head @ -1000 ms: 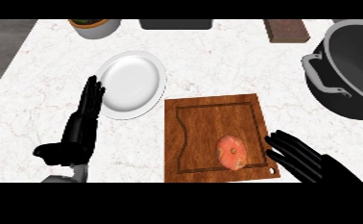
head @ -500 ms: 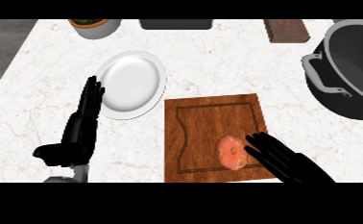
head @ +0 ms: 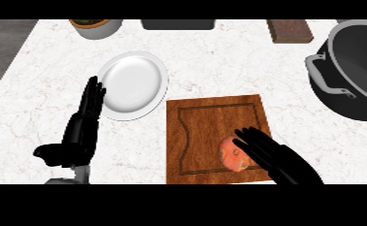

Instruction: Pick the squash from the cutting board and place it in the pot

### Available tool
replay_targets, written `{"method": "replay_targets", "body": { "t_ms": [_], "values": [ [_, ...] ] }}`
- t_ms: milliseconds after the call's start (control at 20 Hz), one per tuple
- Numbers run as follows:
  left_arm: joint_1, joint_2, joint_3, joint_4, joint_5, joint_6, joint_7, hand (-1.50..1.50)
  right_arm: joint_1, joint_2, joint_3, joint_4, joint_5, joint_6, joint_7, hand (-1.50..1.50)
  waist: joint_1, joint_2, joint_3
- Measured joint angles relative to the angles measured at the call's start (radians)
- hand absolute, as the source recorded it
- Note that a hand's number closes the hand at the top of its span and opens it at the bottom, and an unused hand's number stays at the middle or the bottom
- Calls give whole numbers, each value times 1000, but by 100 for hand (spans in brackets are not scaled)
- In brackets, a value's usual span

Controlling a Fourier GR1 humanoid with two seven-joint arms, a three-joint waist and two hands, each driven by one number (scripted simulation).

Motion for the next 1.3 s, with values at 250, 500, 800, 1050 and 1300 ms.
{"method": "replay_targets", "body": {
  "t_ms": [250,500,800,1050,1300],
  "values": [
    [-3,-13,27,-3,-9,-26,5,0,-27,33,-11,48,28,-12,-8,-150,0,0,0],
    [-10,-33,42,7,-29,-41,0,0,-86,83,-6,126,64,-24,-10,150,0,-3,-5],
    [-11,-35,58,6,-36,-52,2,0,-110,105,-25,169,93,-138,-90,150,-2,-5,-10],
    [7,-44,55,-17,-45,-59,6,0,-120,123,-42,188,99,-200,-138,150,-3,-6,-12],
    [9,-48,58,-4,-52,-68,-7,0,-169,159,-60,228,143,-173,-43,150,1,-6,-12]
  ]
}}
